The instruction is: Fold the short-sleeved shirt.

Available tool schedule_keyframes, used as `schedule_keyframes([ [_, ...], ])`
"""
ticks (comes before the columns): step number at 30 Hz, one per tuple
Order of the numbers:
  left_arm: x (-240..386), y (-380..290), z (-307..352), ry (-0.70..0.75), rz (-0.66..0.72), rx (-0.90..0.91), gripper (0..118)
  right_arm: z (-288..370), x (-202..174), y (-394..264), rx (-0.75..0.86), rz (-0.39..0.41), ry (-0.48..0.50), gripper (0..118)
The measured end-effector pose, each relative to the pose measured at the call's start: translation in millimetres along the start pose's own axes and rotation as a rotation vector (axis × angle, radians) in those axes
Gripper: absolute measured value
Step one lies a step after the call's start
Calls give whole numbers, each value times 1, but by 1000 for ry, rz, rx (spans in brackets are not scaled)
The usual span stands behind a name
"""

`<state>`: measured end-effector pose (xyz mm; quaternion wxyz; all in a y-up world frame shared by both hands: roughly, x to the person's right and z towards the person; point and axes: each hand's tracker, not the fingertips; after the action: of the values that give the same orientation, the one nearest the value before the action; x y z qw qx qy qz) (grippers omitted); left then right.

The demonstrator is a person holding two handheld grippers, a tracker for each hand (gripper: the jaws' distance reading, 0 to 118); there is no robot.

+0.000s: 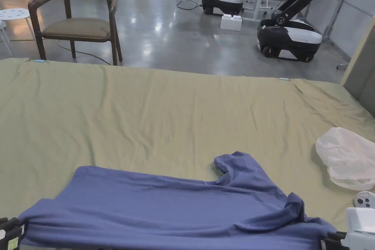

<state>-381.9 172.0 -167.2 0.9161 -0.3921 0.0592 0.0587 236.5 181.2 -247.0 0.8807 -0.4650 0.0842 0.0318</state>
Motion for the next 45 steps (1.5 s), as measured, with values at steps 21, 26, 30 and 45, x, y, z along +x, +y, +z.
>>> schedule_keyframes([
  [21,-1,-112,-56,59,-37,-302,2,-76,-32,-123,-194,72,-117,17],
  [26,1,-99,-48,66,-24,-255,39,-49,-37,-100,-139,105,-190,58],
  [30,12,-75,-40,43,-23,-86,47,-22,-48,-67,52,50,-182,69],
  [45,94,31,1,98,-139,635,44,13,-141,32,845,-60,-120,57],
])
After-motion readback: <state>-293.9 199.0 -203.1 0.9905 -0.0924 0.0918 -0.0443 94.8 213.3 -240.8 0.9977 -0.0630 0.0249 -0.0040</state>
